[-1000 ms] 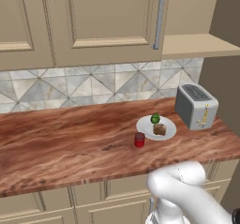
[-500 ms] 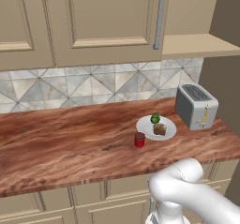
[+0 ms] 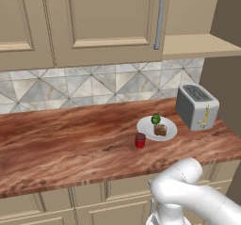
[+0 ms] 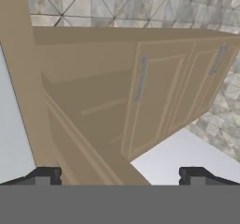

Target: Pick the avocado and bread from the counter and place them on the plate. Then pick the jam from the cabinet and place it next to the plate. Lastly close the cabinet door.

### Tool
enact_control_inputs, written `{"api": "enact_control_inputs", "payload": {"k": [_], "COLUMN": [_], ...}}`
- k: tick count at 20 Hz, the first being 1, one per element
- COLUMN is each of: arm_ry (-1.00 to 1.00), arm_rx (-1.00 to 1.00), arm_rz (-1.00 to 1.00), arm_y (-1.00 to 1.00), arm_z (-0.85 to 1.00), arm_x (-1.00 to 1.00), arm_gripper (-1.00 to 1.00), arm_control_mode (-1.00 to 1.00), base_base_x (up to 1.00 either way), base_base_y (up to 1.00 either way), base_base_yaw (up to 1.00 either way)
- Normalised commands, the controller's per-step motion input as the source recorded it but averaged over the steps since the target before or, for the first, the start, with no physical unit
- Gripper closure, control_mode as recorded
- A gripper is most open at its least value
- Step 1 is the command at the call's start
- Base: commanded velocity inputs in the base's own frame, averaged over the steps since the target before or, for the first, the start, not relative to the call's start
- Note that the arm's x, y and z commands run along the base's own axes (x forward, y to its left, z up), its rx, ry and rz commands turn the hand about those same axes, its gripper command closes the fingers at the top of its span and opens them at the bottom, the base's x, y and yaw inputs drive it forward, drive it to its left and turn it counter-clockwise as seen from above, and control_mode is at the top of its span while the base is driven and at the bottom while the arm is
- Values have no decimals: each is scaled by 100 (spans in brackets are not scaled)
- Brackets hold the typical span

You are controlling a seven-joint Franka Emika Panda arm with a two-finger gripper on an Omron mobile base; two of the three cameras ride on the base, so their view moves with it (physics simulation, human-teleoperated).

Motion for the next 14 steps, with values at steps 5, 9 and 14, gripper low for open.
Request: {"api": "enact_control_inputs", "payload": {"k": [5,9,14], "arm_ry": [-13,-12,-2], "arm_rx": [0,0,3], "arm_rz": [-2,-2,0], "arm_y": [9,17,-2], "arm_z": [0,9,25], "arm_x": [52,73,95], "arm_gripper": [-100,-100,-100], "arm_control_mode": [-100,-100,-100], "base_base_x": [0,0,0], "base_base_y": [0,0,0], "base_base_yaw": [0,0,0]}}
